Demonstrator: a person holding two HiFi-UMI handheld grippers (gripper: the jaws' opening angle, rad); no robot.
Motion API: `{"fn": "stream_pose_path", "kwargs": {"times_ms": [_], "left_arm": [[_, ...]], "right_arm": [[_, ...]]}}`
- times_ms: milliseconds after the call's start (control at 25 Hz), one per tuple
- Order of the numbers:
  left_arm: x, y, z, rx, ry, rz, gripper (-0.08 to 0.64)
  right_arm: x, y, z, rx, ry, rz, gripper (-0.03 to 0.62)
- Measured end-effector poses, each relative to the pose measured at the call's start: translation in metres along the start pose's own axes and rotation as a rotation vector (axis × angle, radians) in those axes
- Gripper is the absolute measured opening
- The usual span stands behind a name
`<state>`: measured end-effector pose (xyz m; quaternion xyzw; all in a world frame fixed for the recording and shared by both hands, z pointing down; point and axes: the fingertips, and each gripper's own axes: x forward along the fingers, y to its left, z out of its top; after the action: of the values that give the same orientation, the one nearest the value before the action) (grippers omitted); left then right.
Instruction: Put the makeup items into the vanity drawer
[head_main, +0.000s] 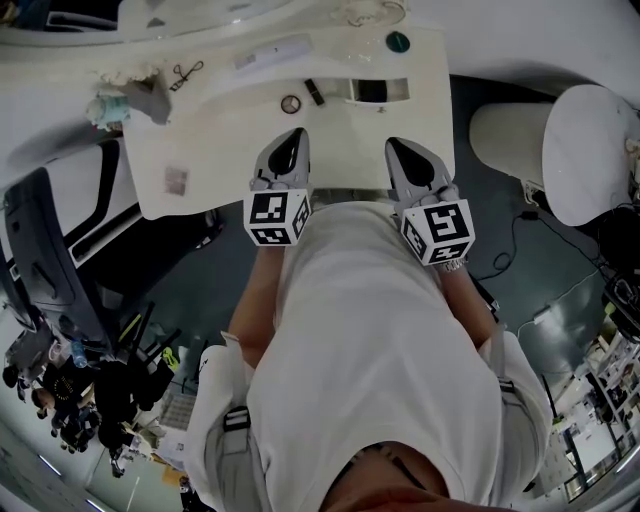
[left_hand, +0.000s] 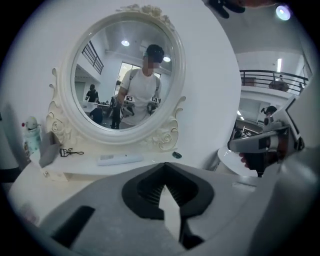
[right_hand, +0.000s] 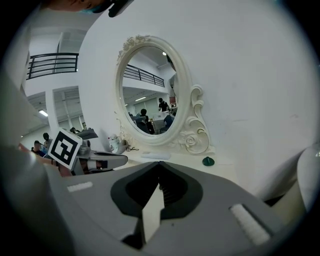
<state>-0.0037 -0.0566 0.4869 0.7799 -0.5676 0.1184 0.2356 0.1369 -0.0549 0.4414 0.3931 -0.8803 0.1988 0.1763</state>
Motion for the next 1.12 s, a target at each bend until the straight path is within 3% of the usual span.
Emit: {"fn": "stream_pose_path", "kwargs": {"times_ms": [160, 560, 1120], "left_arm": [[-0.025, 0.011, 0.009, 0.006, -0.049, -0.005, 0.006], [-0.058, 0.008, 0.044, 0.118, -0.168, -0.094, 0.006], [-0.065, 0.030, 0.049, 0.121, -0.184, -0.108, 0.006]], "right_arm": [[0.007, 0.023, 0.008, -0.017, -0.016, 0.006, 0.008], [0.018, 0.056, 0.019, -0.041, -0.045, -0.003, 0.008], [0.035, 0.074, 0.023, -0.040, -0.044, -0.016, 0.008]]}}
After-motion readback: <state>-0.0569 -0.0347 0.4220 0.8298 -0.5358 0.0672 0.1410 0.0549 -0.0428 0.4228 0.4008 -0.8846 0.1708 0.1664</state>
